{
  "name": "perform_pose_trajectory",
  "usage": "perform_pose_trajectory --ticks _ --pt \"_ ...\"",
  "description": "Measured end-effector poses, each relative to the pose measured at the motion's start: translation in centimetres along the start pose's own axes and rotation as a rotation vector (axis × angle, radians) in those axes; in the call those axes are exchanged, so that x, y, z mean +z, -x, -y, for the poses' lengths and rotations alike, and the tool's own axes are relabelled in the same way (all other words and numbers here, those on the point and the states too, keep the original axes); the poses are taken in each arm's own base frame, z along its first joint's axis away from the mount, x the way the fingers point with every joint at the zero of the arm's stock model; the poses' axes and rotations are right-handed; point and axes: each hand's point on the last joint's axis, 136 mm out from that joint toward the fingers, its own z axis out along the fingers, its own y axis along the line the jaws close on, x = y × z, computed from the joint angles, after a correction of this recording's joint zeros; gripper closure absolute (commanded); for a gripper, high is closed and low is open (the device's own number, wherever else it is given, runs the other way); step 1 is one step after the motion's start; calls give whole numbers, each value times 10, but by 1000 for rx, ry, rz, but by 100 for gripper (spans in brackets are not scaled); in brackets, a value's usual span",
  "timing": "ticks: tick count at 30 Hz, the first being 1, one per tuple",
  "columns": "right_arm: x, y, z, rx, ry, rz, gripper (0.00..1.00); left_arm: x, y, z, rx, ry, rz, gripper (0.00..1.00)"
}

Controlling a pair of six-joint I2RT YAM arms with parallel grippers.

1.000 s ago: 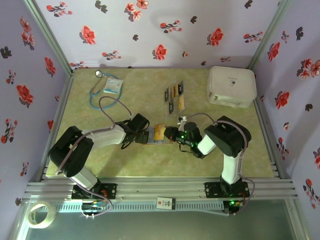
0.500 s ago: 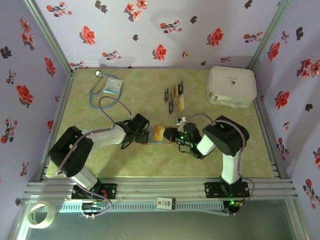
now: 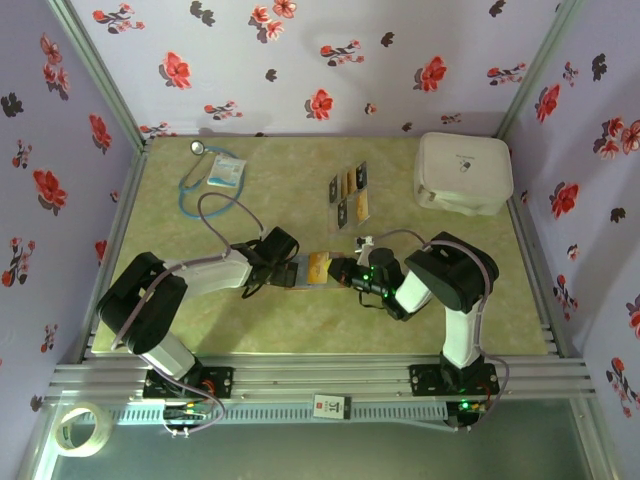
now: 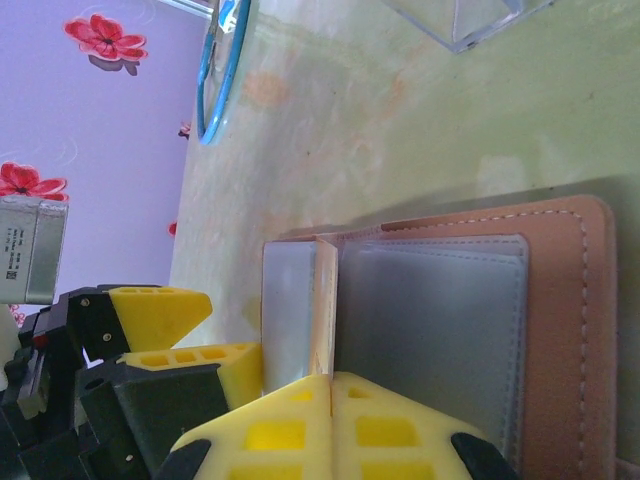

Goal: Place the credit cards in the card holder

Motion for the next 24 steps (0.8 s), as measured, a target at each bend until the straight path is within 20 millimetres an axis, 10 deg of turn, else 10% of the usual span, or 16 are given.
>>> perform_pose_trajectory --ticks 24 --pt "3 -8 -2 -4 12 -23 100 0 0 0 0 0 0 0"
